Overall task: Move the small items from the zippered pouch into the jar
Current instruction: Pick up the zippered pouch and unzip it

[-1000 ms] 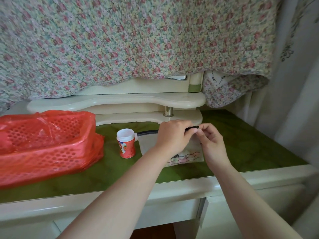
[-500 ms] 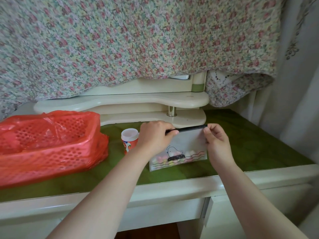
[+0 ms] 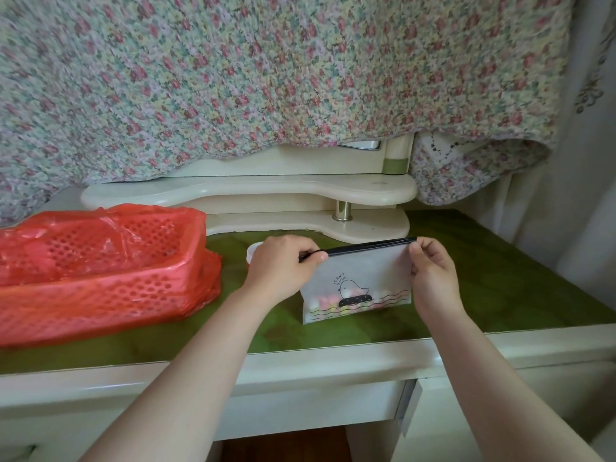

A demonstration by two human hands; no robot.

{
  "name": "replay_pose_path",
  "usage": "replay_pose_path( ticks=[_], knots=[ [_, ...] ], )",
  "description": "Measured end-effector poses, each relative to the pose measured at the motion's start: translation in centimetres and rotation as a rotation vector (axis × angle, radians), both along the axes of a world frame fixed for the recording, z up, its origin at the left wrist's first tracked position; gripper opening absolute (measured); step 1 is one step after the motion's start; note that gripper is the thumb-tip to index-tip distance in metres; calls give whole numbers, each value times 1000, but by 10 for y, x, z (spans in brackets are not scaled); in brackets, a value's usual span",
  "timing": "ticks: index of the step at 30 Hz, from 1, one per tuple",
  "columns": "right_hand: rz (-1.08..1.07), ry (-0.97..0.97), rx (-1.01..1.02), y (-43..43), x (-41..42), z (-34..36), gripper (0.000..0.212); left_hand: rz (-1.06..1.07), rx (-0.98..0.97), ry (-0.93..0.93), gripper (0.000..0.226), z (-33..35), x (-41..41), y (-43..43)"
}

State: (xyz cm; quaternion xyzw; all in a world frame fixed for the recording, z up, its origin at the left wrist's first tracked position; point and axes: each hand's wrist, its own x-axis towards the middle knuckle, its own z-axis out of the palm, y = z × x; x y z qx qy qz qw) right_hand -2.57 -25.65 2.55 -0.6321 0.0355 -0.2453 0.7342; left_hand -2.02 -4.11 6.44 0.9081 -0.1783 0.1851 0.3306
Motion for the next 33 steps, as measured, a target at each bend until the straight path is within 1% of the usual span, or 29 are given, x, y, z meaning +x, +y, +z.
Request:
replay_pose_path(
  ticks=[6, 14, 17, 19, 20, 22, 23, 25, 26, 28, 30, 31, 33],
  knots=[
    [-13, 15, 43, 1, 0, 1, 28, 31, -49, -4, 15, -4, -1, 12],
    [13, 32, 23, 9, 4, 2, 26, 33, -126, -17, 15, -8, -3, 28],
    [16, 21, 50, 16, 3, 4, 28, 36, -183, -19, 19, -13, -4, 32],
    [38, 17, 87, 22, 2, 6, 29, 89, -257, -28, 26, -20, -10, 36],
    [53, 9, 119, 24, 1, 7, 29, 137, -306, -36, 33, -26, -14, 39],
    [87, -4, 183, 32, 1, 11, 29, 253, -454, -35, 54, -41, -27, 47],
    [98, -11, 211, 35, 1, 14, 29, 283, -557, 15, 62, -48, -36, 48],
    [126, -27, 257, 44, 0, 19, 29, 256, -784, 230, 68, -55, -57, 43],
    [144, -36, 279, 49, 0, 22, 30, 224, -863, 361, 67, -56, -66, 36],
    [202, -66, 334, 62, -1, 27, 30, 180, -953, 567, 66, -56, -73, 22],
    [270, -94, 385, 76, -3, 31, 30, 118, -1143, 734, 77, -52, -70, 15],
    [298, -101, 398, 84, -4, 33, 30, 87, -1260, 792, 84, -49, -67, 13],
    [351, -108, 426, 97, -8, 34, 31, 43, -1512, 809, 90, -44, -65, 12]
  ],
)
